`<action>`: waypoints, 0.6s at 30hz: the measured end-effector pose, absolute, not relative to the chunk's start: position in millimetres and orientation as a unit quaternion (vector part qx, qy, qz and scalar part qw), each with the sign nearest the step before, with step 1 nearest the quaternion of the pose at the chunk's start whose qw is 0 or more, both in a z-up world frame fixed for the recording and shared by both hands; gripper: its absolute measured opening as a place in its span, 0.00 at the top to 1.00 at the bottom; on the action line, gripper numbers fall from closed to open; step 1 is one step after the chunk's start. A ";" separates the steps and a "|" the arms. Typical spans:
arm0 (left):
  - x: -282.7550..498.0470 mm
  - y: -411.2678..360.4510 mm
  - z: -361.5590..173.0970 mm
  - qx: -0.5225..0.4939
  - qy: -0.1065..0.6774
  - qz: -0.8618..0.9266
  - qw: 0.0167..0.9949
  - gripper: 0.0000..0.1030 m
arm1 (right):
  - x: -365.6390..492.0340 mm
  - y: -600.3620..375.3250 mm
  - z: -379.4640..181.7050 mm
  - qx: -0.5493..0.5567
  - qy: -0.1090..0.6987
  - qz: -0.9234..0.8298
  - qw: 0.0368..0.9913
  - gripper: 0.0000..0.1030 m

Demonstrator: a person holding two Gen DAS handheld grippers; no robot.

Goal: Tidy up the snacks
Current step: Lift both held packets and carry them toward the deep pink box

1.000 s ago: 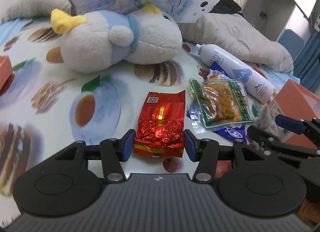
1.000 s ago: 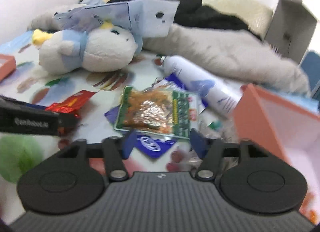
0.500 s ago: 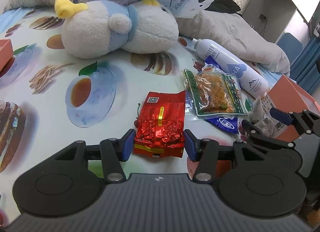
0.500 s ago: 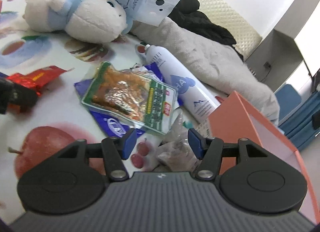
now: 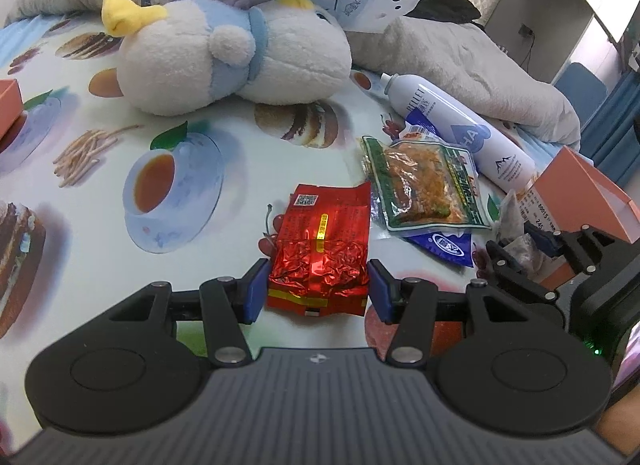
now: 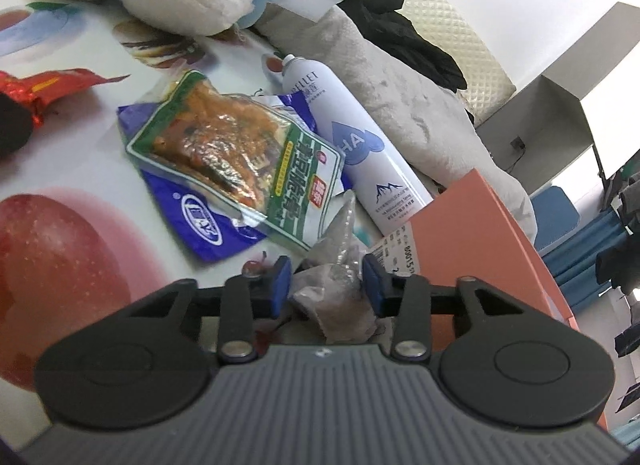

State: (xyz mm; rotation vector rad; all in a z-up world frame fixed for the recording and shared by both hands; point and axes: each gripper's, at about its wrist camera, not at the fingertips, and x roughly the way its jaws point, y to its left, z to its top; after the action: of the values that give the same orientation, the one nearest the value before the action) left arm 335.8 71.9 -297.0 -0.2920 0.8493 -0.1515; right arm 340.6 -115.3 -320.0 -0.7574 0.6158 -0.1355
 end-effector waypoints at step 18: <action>288.2 66.4 -275.6 -0.131 0.408 -0.074 0.900 0.44 | 278.6 -114.3 -271.8 -0.245 0.325 0.009 0.913 0.71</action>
State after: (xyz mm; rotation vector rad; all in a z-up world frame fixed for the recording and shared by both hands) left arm 288.2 66.4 -275.6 -0.2701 0.8451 -0.1540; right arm 278.6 -114.3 -271.8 -0.5053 0.6705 0.0180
